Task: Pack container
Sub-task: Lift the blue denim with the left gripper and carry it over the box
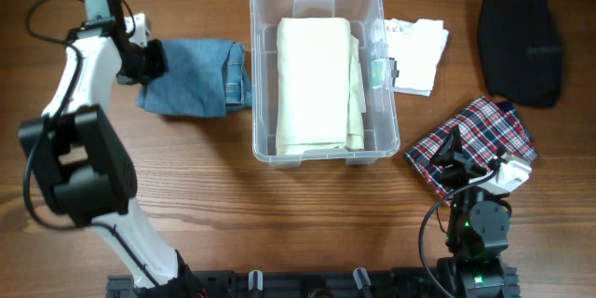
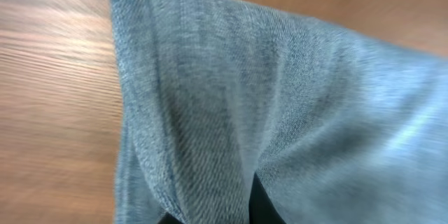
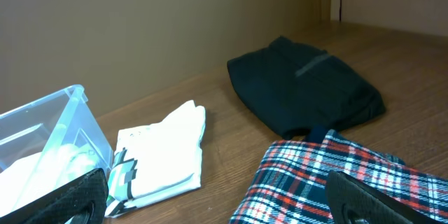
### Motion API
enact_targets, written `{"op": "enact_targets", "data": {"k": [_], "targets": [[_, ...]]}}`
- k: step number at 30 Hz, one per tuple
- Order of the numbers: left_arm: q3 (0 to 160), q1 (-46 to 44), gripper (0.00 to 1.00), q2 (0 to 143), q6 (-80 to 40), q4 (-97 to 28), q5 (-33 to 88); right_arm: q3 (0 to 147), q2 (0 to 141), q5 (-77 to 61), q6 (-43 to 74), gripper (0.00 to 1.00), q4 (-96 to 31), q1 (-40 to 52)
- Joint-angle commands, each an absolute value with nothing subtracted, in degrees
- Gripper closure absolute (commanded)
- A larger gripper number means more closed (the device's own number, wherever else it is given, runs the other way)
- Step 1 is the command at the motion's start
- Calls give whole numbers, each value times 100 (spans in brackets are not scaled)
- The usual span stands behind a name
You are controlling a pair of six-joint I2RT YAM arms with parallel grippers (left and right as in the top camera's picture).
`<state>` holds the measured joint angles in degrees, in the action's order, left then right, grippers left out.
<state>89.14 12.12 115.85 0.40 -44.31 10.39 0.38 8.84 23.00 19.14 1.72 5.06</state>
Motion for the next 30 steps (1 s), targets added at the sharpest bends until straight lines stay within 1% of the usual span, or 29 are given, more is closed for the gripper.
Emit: {"op": "enact_targets", "data": {"k": [1,5,9,14,23,30], "targets": [[8991,1221,96,10492,-517,-4268,967,32,917,2355,1811,0,191,486],[8991,1166,96,9870,-600,-4147,1179,32,917,2355,1809,0,191,486],[8993,1011,96,9321,-1028,-4021,1269,32,917,2357,1809,0,191,486],[9002,585,96,8753,-1450,-3771,1529,32,917,2355,1809,0,191,486],[9002,-834,96,7913,-2399,-3098,1695,32,917,2355,1809,0,191,486],[9000,-1708,96,8014,-2797,-3039,1494,32,917,2355,1809,0,191,486]]}}
